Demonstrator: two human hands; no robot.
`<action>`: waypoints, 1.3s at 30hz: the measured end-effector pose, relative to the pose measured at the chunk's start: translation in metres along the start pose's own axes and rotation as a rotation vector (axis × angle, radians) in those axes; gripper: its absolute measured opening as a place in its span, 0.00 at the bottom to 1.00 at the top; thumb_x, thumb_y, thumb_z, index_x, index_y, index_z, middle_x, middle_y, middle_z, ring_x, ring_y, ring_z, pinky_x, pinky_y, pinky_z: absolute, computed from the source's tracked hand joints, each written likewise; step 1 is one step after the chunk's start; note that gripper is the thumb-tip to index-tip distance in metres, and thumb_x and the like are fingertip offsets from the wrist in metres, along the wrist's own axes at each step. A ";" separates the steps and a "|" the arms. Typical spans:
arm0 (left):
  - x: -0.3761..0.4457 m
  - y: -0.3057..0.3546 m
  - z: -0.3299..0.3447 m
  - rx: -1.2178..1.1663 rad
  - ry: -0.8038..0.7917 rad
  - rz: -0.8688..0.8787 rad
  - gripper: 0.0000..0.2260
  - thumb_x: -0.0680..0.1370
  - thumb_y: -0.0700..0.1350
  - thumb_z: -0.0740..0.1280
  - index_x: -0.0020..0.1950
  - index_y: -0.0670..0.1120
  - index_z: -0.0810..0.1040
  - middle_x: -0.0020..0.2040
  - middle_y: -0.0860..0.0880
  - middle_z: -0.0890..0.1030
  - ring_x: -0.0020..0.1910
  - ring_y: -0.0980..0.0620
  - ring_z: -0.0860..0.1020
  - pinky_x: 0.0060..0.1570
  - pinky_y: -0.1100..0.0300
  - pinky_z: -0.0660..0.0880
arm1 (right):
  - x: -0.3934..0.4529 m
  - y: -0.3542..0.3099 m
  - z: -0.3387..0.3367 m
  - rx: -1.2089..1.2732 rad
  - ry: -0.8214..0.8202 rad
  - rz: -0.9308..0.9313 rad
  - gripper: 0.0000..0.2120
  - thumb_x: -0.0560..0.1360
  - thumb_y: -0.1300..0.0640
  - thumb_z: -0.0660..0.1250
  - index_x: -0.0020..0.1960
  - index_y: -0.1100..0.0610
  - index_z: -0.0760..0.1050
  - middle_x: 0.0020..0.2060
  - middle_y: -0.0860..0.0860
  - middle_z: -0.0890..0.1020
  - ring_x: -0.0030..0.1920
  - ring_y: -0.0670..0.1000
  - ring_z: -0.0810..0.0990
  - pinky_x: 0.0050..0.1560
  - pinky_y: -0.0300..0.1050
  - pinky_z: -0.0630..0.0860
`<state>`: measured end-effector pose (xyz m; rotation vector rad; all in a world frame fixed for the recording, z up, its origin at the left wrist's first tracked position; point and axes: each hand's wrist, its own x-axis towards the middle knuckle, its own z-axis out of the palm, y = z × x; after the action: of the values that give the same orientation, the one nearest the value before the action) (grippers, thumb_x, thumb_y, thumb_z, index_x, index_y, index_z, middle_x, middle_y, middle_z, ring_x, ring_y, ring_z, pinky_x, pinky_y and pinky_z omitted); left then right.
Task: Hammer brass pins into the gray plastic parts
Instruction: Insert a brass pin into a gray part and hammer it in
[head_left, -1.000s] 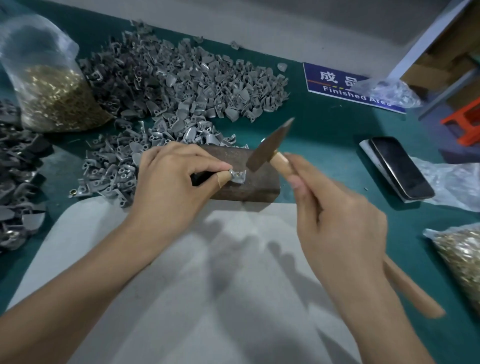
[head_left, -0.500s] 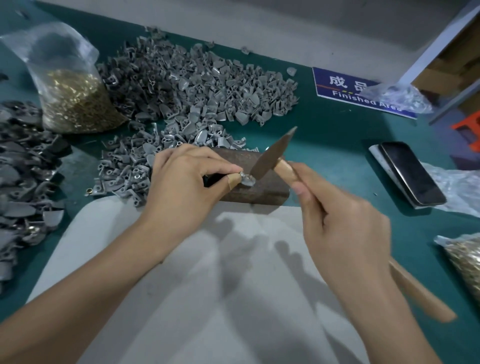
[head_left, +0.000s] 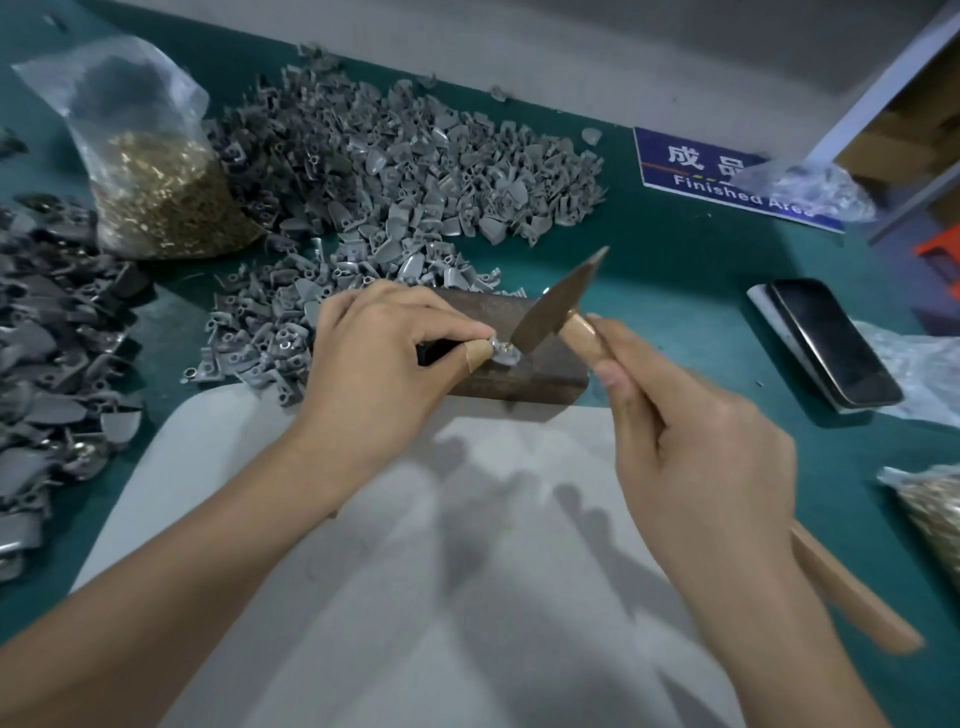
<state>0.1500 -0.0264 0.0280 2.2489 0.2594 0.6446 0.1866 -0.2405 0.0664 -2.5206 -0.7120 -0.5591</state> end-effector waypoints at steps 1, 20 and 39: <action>0.000 -0.001 0.000 -0.007 -0.005 0.007 0.04 0.75 0.56 0.75 0.49 0.62 0.86 0.45 0.65 0.82 0.53 0.59 0.78 0.63 0.41 0.69 | 0.000 0.000 -0.002 0.034 0.067 0.026 0.16 0.85 0.47 0.59 0.70 0.40 0.76 0.35 0.39 0.71 0.34 0.49 0.72 0.28 0.39 0.58; 0.002 0.002 0.000 -0.030 0.000 0.002 0.04 0.75 0.53 0.76 0.48 0.61 0.87 0.45 0.63 0.83 0.53 0.57 0.78 0.63 0.42 0.70 | 0.006 0.010 -0.003 0.134 0.137 0.012 0.16 0.85 0.47 0.57 0.71 0.42 0.75 0.38 0.43 0.80 0.37 0.46 0.74 0.36 0.40 0.66; 0.001 0.000 -0.007 0.039 -0.063 0.086 0.08 0.77 0.58 0.70 0.52 0.57 0.84 0.47 0.64 0.80 0.53 0.58 0.76 0.58 0.48 0.73 | -0.026 0.027 -0.013 0.086 -0.075 0.278 0.16 0.82 0.40 0.53 0.68 0.31 0.70 0.40 0.40 0.82 0.43 0.50 0.80 0.38 0.46 0.71</action>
<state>0.1473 -0.0211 0.0324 2.3238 0.1458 0.6178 0.1781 -0.2776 0.0555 -2.5119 -0.3912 -0.3311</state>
